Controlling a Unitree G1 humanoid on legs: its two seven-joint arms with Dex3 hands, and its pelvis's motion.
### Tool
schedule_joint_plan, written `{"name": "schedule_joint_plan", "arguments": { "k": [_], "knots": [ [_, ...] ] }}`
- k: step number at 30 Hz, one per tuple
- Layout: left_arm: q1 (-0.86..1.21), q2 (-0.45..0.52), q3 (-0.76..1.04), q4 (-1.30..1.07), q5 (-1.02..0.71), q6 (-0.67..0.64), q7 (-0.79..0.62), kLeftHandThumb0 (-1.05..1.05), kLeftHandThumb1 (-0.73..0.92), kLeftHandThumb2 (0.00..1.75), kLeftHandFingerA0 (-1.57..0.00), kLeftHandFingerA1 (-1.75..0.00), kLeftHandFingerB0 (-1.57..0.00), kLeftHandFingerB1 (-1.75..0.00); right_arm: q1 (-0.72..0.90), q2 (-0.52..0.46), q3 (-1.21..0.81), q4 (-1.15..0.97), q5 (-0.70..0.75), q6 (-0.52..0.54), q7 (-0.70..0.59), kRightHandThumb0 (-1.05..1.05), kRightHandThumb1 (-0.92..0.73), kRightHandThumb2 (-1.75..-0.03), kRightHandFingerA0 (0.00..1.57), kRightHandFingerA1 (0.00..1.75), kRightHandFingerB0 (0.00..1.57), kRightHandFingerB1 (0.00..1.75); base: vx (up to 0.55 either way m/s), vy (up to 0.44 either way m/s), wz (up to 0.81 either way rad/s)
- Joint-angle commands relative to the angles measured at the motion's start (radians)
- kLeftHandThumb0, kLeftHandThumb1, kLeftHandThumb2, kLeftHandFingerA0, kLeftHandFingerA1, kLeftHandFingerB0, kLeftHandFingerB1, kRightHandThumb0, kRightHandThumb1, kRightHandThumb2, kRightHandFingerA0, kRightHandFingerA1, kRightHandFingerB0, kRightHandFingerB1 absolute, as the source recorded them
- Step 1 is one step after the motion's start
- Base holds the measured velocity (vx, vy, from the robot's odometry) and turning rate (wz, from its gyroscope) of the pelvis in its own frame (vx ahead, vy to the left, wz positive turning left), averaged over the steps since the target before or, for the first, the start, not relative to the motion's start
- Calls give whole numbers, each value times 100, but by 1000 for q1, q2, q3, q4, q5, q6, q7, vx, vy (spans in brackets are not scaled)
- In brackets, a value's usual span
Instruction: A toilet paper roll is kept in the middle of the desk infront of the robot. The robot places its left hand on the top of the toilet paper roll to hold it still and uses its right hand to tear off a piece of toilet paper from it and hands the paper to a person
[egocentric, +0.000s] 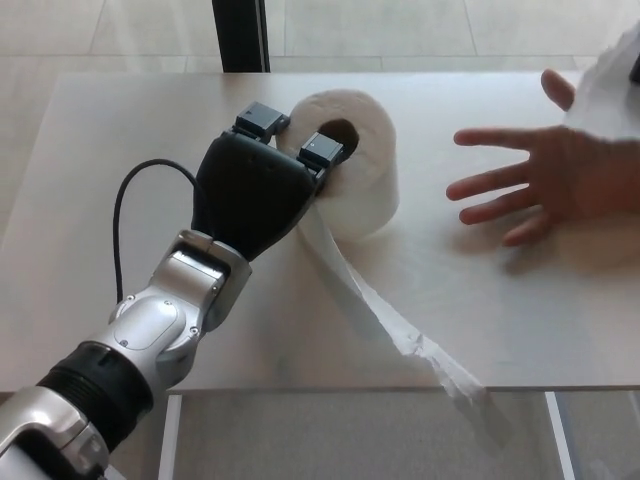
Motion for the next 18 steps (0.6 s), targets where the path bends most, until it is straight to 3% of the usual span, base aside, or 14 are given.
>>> {"name": "schedule_joint_plan", "arguments": {
  "k": [1, 2, 3, 4, 6, 7, 10, 14, 16, 17, 18],
  "knots": [
    [67, 15, -28, 15, -14, -68, -94, -46, 76, 62, -56, -53, -60, -46, 22, -77, 88, 134, -129, -163, 74, -12, -48, -117, 95, 175, 84, 154, 0, 0, 0],
    [69, 14, -29, 12, -18, -82, -87, -46, 75, 62, -55, -54, -59, -46, 12, -84, 98, 152, -135, -175, 81, -10, -47, -120, 94, 175, 83, 156, 0, 0, 0],
    [73, 14, -29, 5, -23, -90, -91, -46, 72, 61, -56, -54, -60, -46, 1, -88, 102, 172, -135, -193, 86, -12, -46, -119, 125, 145, 106, 132, 0, 0, 0],
    [75, 11, -28, 5, -27, -99, -87, -46, 72, 61, -56, -54, -60, -46, -6, -91, 105, 190, -135, -214, 92, -12, -46, -119, 125, 145, 106, 132, 0, 0, 0],
    [77, 12, -30, -3, -24, -103, -85, -46, 72, 61, -56, -55, -60, -46, -21, -94, 113, 215, -143, -237, 91, -12, -45, -118, 122, 141, 107, 132, 0, 0, 0],
    [79, 10, -33, -2, -25, -119, -71, -46, 71, 61, -58, -56, -61, -47, -43, -100, 129, 242, -162, -245, 86, -12, -42, -131, 93, 175, 83, 160, 0, 0, 0],
    [82, 3, -29, -9, -38, -127, -84, -45, 72, 61, -60, -53, -61, -46, -79, -102, 161, 297, -202, -286, 61, -14, -35, -139, 91, 171, 84, 158, 0, 0, 0],
    [85, -3, -33, -12, -43, -131, -86, -45, 73, 62, -59, -52, -62, -46, -95, -106, 196, 332, -240, -324, 43, -17, -37, -134, 91, 173, 82, 158, 0, 0, 0],
    [87, -5, -35, -5, -45, -142, -75, -45, 71, 61, -58, -54, -61, -47, -109, -111, 223, 372, -265, -365, 47, -21, -44, -123, 90, 173, 80, 158, 0, 0, 0],
    [88, -7, -36, -4, -46, -142, -78, -45, 72, 61, -58, -54, -61, -46, -123, -107, 226, 380, -266, -346, 42, -23, -55, -107, 89, 171, 77, 150, 0, 0, 0],
    [90, -5, -35, -5, -48, -145, -79, -45, 71, 61, -57, -55, -61, -46, -132, -102, 225, 385, -261, -351, 47, -21, -54, -109, 89, 171, 76, 151, 0, 0, 0]
  ]
}}
